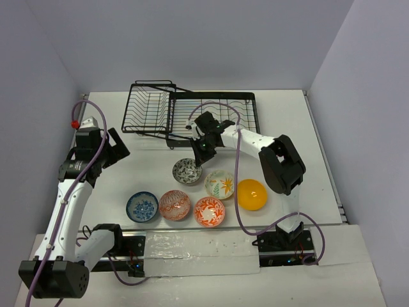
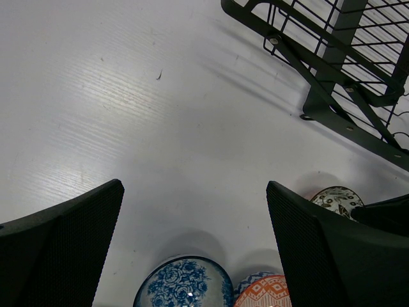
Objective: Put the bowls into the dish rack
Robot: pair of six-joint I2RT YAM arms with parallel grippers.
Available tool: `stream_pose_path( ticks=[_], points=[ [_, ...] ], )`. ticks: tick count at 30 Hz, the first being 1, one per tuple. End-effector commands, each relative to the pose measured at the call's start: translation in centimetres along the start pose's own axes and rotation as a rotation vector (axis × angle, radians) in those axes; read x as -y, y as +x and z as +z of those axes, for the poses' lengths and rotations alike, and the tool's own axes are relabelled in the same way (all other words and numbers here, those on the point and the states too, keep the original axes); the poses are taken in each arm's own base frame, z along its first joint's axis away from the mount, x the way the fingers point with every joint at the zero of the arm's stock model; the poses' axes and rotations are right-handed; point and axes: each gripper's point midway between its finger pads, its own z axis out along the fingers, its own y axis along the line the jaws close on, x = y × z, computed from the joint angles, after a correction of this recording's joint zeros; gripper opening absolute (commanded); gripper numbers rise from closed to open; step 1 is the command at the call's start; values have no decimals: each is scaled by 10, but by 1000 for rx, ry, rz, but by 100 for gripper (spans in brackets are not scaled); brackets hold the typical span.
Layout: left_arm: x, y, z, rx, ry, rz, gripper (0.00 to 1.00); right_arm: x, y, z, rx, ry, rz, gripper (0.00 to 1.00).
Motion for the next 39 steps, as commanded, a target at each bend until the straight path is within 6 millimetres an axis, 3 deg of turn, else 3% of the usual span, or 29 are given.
stream_pose_path(
  ticks=[1, 8, 12, 19, 25, 30, 34, 39],
  points=[
    [7, -7, -4, 39, 41, -17, 99, -5, -2, -1, -4, -9, -16, 4],
    [8, -7, -3, 40, 43, -17, 99, -5, -9, -8, 3, 2, -30, 0],
    [8, -7, -1, 36, 40, -16, 99, -11, -15, -26, 20, 19, -62, 0],
    [10, -3, 6, 16, 45, -19, 99, -34, -47, -82, 140, 68, -138, 0],
    [12, -2, 11, 9, 52, -18, 99, -64, -65, -129, 236, 93, -225, 0],
    [15, -2, 15, 4, 63, -15, 99, -75, -75, -172, 314, 180, -339, 0],
    [14, -3, 17, 7, 56, -17, 99, -68, -82, -202, 382, 301, -375, 0],
    [15, -2, 21, -1, 45, -16, 99, -44, -98, -242, 492, 510, -367, 0]
  ],
)
